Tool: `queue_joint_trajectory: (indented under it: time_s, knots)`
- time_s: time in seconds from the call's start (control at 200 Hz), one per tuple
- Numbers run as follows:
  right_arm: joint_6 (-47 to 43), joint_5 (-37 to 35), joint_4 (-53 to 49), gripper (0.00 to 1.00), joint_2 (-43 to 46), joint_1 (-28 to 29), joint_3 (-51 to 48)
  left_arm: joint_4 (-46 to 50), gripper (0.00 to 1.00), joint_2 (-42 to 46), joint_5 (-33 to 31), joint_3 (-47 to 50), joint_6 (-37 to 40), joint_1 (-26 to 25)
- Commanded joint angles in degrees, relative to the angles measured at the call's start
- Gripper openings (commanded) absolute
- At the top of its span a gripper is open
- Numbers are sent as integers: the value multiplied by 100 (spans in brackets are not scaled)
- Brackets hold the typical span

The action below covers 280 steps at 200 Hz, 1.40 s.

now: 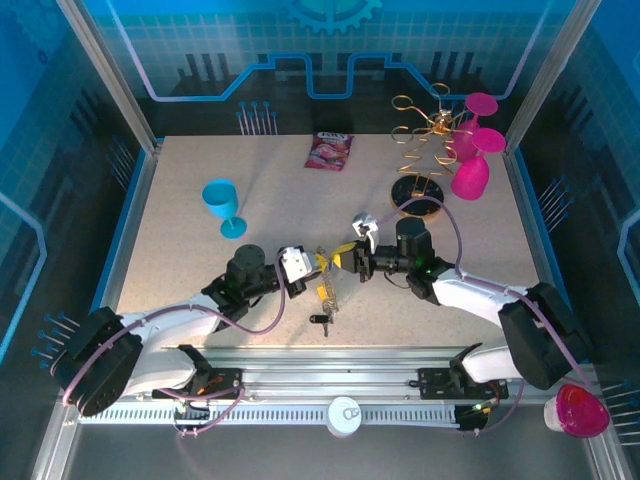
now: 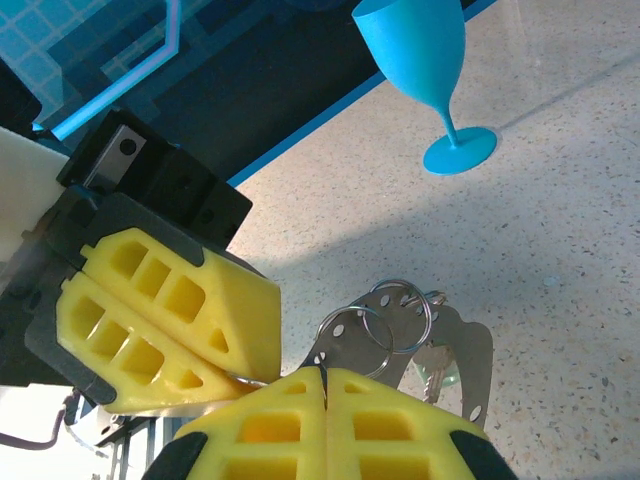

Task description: Put the keys on the keyring

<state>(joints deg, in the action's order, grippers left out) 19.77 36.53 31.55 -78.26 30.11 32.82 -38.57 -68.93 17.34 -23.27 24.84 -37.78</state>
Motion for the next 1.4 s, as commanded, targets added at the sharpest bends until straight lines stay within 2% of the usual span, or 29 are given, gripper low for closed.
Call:
queue_joint_trajectory:
  time_s: [0.0, 0.225, 0.285, 0.35, 0.52, 0.625, 0.761, 0.811, 0.961, 1.061, 1.201, 1.396]
  knots:
    - [185, -422, -116, 0, -153, 55, 240, -788, 0, -32, 325, 62, -102, -53]
    - [445, -317, -197, 0, -228, 32, 244, -1044, 0, -77, 239, 105, -59, -53]
    - [499, -264, -160, 19, -211, 5, 208, -1087, 0, -78, 231, 121, -67, -49]
    - [498, -219, -191, 30, -133, -29, 181, -1122, 0, -71, 200, 130, -68, -55]
    - [470, 188, -416, 41, 220, -309, 213, -1179, 0, -103, 158, 148, -113, -49]
    - [72, 242, -1018, 43, 618, -553, 285, -1342, 0, -170, 125, 193, -228, -54]
    - [-1349, -238, -2005, 45, 1063, -576, 352, -1619, 0, -285, 205, 243, -539, -36]
    - [-1922, -402, -2089, 45, 1142, -490, 340, -1767, 0, -342, 243, 270, -650, -36]
    - [-3579, -289, -1842, 43, 1278, -44, 272, -1870, 0, -402, 392, 261, -834, 7]
    - [-4065, -560, -1873, 43, 1254, 226, 339, -1806, 0, -370, 371, 244, -848, 26]
    - [-4670, -1336, -1834, 43, 1335, 570, 145, -1672, 0, -315, 270, 200, -856, 39]
    - [-4960, -2076, -1444, 38, 1467, 806, -95, -1591, 0, -262, 234, 182, -887, 37]
